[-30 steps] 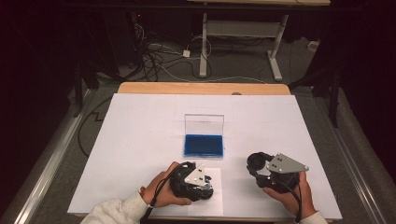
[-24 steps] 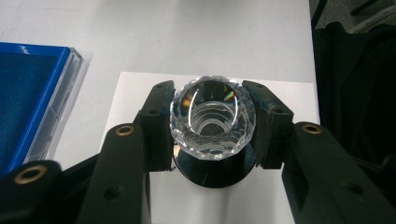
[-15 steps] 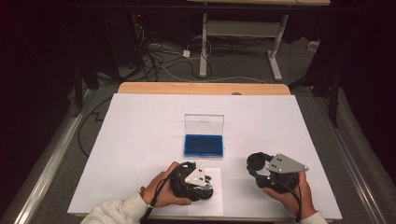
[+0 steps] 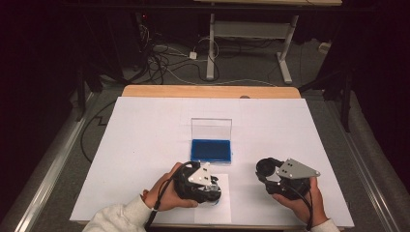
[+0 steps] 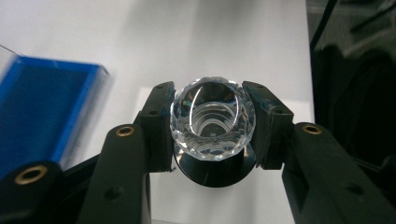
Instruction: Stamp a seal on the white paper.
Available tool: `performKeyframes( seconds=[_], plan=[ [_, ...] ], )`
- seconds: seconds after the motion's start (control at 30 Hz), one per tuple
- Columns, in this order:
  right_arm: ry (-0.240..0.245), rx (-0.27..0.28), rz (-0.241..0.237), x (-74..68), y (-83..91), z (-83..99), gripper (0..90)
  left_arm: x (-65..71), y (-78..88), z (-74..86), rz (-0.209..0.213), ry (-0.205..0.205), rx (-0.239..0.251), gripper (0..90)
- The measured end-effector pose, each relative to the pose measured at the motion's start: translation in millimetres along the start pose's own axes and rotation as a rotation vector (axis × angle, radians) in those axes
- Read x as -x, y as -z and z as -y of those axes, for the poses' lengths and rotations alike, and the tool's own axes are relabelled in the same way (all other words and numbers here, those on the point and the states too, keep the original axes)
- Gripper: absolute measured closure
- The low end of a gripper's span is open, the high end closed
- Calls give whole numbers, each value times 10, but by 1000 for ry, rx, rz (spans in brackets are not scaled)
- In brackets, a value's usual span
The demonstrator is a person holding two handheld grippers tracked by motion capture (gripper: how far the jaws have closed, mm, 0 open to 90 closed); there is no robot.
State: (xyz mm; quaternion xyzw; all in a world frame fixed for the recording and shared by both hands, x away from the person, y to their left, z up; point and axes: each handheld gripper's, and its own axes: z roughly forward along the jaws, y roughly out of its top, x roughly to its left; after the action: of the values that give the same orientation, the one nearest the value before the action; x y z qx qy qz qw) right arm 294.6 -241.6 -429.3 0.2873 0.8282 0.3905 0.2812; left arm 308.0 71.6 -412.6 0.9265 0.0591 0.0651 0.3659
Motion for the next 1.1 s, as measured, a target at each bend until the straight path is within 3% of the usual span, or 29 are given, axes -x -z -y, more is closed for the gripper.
performKeyframes(
  seconds=[0.37, 1.1],
  plan=[
    [1, 9, 6, 1, 15, -8, 383, -70, 231, 17, -56, 17, 61, 551],
    [6, 5, 12, 27, 11, -1, 383, -218, 447, 192, -130, 75, 105, 551]
  ],
)
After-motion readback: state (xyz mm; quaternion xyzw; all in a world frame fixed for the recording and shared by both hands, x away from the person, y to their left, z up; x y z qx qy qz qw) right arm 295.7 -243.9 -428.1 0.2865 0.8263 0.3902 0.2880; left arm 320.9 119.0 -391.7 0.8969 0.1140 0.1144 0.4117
